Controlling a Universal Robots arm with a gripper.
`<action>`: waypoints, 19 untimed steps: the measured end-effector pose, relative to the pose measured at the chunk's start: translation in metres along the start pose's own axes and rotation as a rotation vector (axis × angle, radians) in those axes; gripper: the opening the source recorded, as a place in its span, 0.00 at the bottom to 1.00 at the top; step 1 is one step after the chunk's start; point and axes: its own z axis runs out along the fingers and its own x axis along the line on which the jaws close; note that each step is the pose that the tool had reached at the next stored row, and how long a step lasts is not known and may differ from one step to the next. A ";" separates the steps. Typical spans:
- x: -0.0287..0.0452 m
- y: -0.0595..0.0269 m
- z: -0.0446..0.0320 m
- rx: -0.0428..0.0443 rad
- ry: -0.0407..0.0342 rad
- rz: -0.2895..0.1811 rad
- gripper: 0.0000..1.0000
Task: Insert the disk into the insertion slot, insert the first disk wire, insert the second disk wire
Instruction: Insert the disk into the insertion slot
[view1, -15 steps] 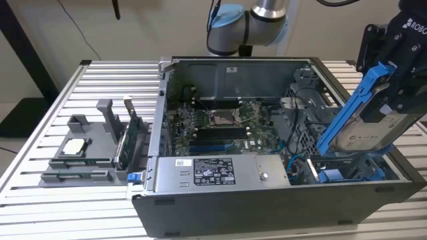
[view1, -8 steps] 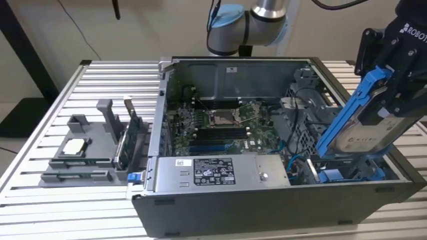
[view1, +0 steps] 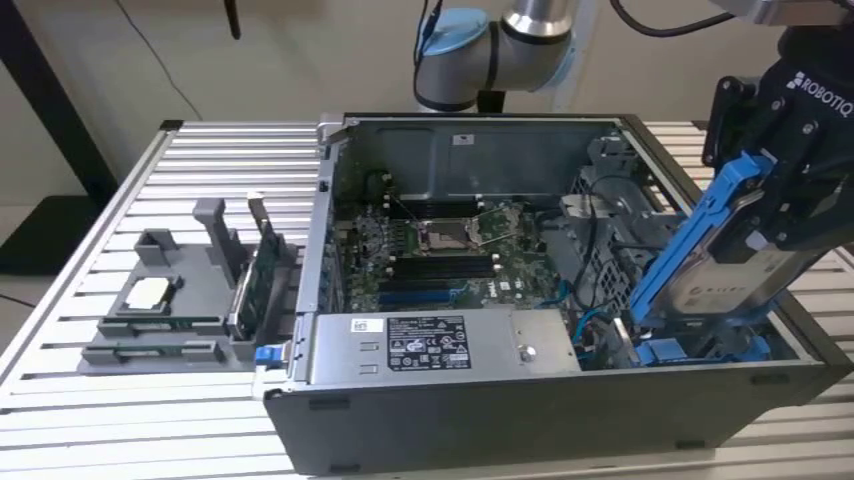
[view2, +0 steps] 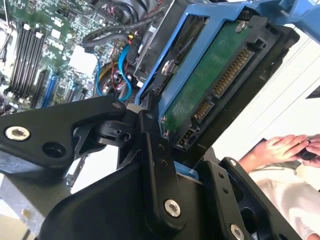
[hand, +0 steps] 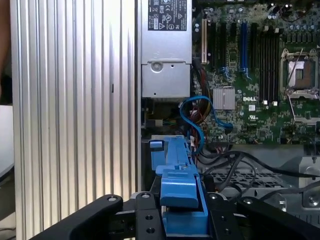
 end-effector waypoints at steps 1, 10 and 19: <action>0.0000 -0.0005 0.0017 0.0000 0.0000 0.000 0.33; -0.0001 -0.0034 0.0164 0.0008 -0.0040 0.000 0.33; -0.0002 -0.0055 0.0226 0.0019 -0.0280 -0.002 0.33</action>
